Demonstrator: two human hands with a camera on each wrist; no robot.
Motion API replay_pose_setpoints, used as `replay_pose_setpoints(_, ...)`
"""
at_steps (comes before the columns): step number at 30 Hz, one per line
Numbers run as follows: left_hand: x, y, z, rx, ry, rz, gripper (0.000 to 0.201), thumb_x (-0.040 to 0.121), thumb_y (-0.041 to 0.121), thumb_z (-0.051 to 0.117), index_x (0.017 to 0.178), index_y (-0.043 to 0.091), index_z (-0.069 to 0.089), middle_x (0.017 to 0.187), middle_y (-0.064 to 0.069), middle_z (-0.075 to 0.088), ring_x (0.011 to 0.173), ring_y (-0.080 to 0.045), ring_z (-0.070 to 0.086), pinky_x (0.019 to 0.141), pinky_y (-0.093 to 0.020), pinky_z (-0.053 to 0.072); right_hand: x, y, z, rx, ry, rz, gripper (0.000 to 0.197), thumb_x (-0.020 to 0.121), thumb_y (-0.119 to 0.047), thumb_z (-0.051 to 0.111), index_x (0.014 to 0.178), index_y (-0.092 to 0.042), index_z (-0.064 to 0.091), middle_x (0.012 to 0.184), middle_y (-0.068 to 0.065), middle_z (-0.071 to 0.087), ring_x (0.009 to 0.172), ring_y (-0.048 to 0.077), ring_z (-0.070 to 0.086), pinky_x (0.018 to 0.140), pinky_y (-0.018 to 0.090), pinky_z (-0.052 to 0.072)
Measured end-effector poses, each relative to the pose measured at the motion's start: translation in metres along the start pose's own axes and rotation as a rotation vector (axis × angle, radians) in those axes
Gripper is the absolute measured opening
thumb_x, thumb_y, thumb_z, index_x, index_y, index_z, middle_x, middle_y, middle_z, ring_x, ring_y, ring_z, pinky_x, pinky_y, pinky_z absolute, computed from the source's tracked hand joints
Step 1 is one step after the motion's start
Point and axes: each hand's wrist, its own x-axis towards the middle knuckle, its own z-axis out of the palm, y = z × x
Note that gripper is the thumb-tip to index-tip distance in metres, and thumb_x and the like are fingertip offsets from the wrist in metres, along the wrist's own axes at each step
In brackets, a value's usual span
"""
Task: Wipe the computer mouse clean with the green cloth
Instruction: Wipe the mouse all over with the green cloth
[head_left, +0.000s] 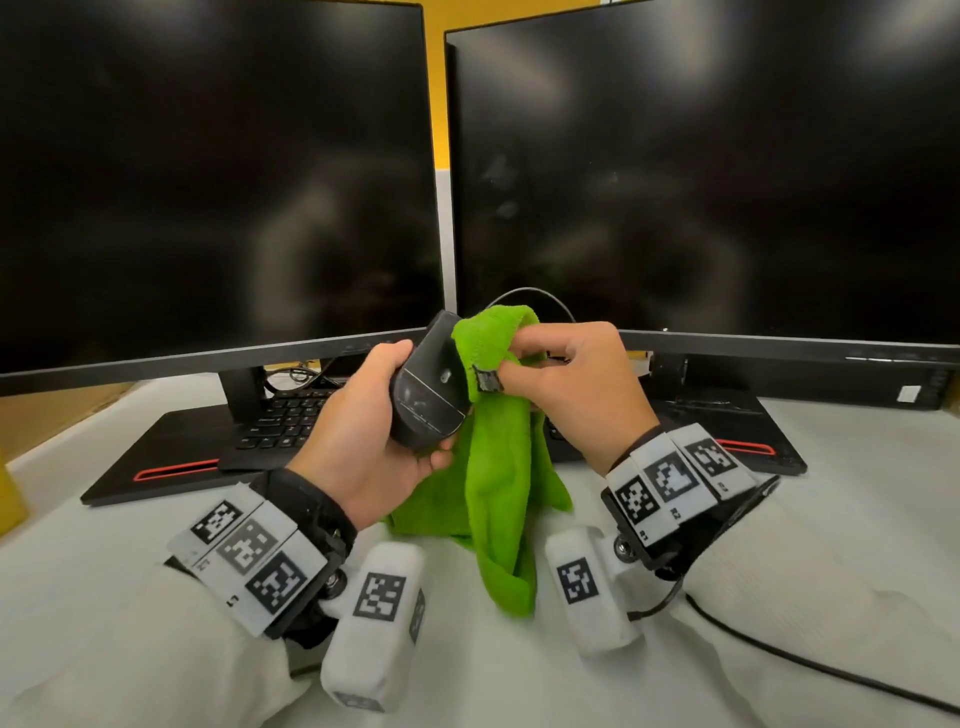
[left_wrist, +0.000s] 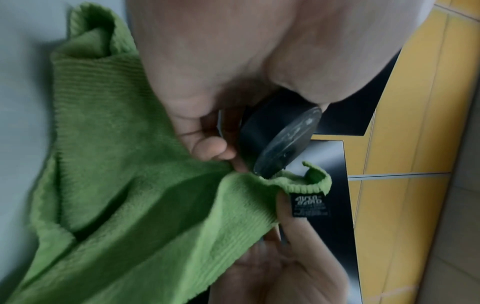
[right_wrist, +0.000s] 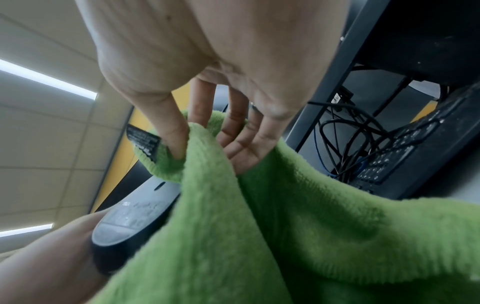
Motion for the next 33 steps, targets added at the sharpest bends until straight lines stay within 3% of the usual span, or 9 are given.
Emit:
replay_pose_setpoints(4,0.0,-0.004,0.007,0.007,0.037,0.069,0.039,0.101,0.047,0.051,0.115,0.014,0.069,0.082,-0.016,0.059,0.061,-0.025,0.052,0.054,-0.031,0.036,-0.001,-0.003,0.007,-0.025,-0.081,-0.009,0.01,0.072,0.0,0.087,0.073,-0.008,0.081,0.07,0.005,0.076,0.066,0.009,0.067,0.064,0.036,0.059)
replay_pose_setpoints(7,0.002,-0.006,0.009,0.002,0.072,0.107,0.051,0.103,0.045,0.05,0.128,0.005,0.069,0.096,-0.019,0.061,0.061,-0.025,0.054,0.054,-0.031,0.034,0.002,0.003,0.011,-0.103,-0.132,0.008,0.007,0.069,-0.009,0.086,0.075,-0.013,0.083,0.074,0.008,0.077,0.071,0.023,0.072,0.071,0.047,0.062)
replay_pose_setpoints(10,0.002,-0.008,0.012,0.033,0.073,0.116,0.045,0.105,0.044,0.048,0.113,0.005,0.07,0.084,-0.02,0.06,0.059,-0.028,0.051,0.054,-0.033,0.033,0.005,0.009,0.007,-0.282,-0.093,-0.031,0.015,0.075,-0.023,0.077,0.08,-0.01,0.083,0.068,0.014,0.072,0.063,0.02,0.062,0.065,0.048,0.058)
replay_pose_setpoints(12,0.002,-0.008,0.014,0.051,0.062,0.123,0.043,0.107,0.043,0.044,0.101,0.008,0.067,0.075,-0.018,0.058,0.058,-0.027,0.049,0.054,-0.033,0.032,0.006,0.008,0.005,-0.344,-0.07,-0.071,0.016,0.08,-0.025,0.075,0.085,-0.013,0.083,0.072,0.006,0.074,0.069,0.019,0.068,0.07,0.046,0.059)
replay_pose_setpoints(17,0.003,-0.002,0.008,0.1,0.084,0.124,0.038,0.107,0.042,0.042,0.1,0.01,0.061,0.07,-0.014,0.054,0.055,-0.025,0.048,0.049,-0.03,0.033,0.008,0.007,0.009,-0.38,-0.201,-0.065,0.025,0.089,-0.035,0.069,0.09,-0.013,0.082,0.081,0.008,0.074,0.079,0.027,0.068,0.077,0.047,0.057)
replay_pose_setpoints(22,0.005,-0.003,0.006,0.133,0.103,0.132,0.038,0.107,0.039,0.044,0.091,0.009,0.06,0.064,-0.012,0.05,0.052,-0.025,0.045,0.049,-0.03,0.028,0.007,0.006,0.003,-0.38,-0.302,-0.064,0.021,0.096,-0.026,0.07,0.087,-0.01,0.081,0.078,0.003,0.07,0.075,0.014,0.061,0.079,0.044,0.055)
replay_pose_setpoints(26,0.002,-0.002,0.008,0.154,0.064,0.076,0.043,0.109,0.044,0.04,0.102,0.009,0.062,0.062,-0.011,0.053,0.049,-0.025,0.044,0.044,-0.026,0.029,0.01,0.001,-0.003,-0.478,-0.329,-0.1,0.018,0.094,-0.03,0.068,0.089,-0.02,0.081,0.073,-0.006,0.059,0.071,0.006,0.053,0.073,0.033,0.045)
replay_pose_setpoints(28,0.002,-0.001,0.009,0.154,0.057,0.054,0.041,0.109,0.045,0.038,0.105,0.01,0.06,0.064,-0.011,0.052,0.049,-0.025,0.043,0.044,-0.026,0.029,0.009,-0.003,-0.005,-0.553,-0.332,-0.137,0.016,0.093,-0.029,0.064,0.085,-0.028,0.078,0.075,-0.006,0.059,0.077,0.01,0.055,0.076,0.035,0.047)
replay_pose_setpoints(33,0.003,0.002,0.009,0.128,0.087,0.055,0.037,0.108,0.043,0.039,0.119,0.014,0.058,0.068,-0.009,0.052,0.049,-0.024,0.044,0.049,-0.026,0.027,0.008,-0.011,0.003,-0.709,-0.344,-0.189,0.023,0.094,-0.019,0.058,0.076,-0.015,0.071,0.079,-0.002,0.058,0.081,0.021,0.057,0.078,0.039,0.049)
